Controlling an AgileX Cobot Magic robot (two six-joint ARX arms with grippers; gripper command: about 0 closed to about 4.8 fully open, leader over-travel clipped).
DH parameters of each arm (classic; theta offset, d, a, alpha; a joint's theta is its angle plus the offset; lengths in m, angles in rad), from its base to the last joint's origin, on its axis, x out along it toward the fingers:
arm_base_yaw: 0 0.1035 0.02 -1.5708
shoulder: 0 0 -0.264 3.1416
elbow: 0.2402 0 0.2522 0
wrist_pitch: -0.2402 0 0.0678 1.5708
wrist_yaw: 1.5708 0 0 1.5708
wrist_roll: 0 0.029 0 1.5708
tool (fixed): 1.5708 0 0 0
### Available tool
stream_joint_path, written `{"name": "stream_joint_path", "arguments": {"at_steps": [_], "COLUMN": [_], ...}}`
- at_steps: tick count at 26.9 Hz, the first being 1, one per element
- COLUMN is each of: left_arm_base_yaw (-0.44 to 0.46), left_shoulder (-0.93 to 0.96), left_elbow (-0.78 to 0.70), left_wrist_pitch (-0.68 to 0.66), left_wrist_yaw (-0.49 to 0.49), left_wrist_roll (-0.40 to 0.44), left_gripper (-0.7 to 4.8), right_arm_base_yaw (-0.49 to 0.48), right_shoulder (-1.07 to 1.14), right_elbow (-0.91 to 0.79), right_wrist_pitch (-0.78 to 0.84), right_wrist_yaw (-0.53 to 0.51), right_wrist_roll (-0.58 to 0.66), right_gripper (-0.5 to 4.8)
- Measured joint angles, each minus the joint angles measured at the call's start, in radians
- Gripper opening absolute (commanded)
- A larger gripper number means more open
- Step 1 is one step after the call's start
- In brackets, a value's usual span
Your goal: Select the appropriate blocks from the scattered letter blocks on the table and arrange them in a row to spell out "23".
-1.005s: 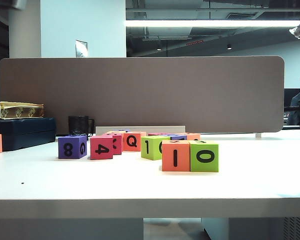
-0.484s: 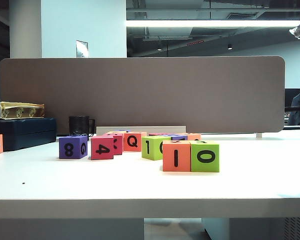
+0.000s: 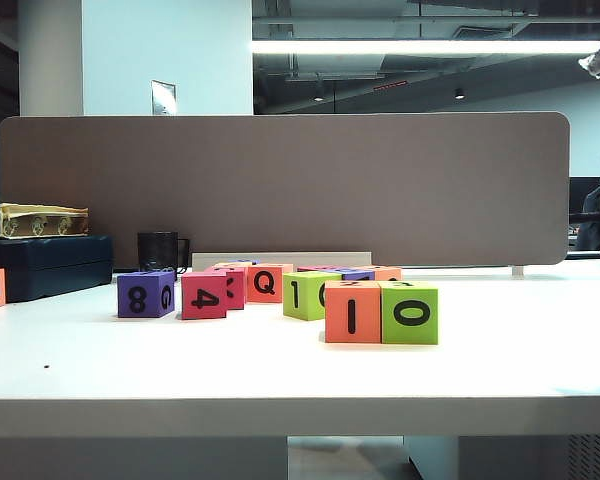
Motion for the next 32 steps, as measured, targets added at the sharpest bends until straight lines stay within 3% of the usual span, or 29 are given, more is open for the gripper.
{"name": "stream_joint_path", "arguments": {"at_steps": [3, 7, 16, 21, 32], "left_arm_base_yaw": [0.045, 0.065, 0.068, 0.068, 0.068], "left_shoulder": [-0.04, -0.077, -0.119, -0.119, -0.119], "left_elbow": [-0.023, -0.018, -0.018, -0.017, -0.017], "left_wrist_pitch": [-0.02, -0.056, -0.289, -0.293, -0.293], "left_wrist_yaw": [0.035, 0.096, 0.117, 0.191, 0.195], "left_wrist_roll": [-0.039, -0.029, -0.012, 0.029, 0.031], "left_gripper": [-0.06, -0.06, -0.06, -0.06, -0.06], "right_arm_base_yaw": [0.0, 0.0, 0.0, 0.0, 0.0], "right_shoulder": [0.0, 0.0, -0.006, -0.007, -0.007], "right_elbow": [0.0, 0.0, 0.0, 0.0, 0.0], "right_wrist_pitch": [0.0, 0.0, 0.0, 0.0, 0.0], "right_wrist_yaw": [0.0, 0.0, 0.0, 0.0, 0.0], "right_wrist_roll": [0.0, 0.0, 0.0, 0.0, 0.0], "right_gripper": [-0.01, -0.01, -0.01, -0.01, -0.01]}}
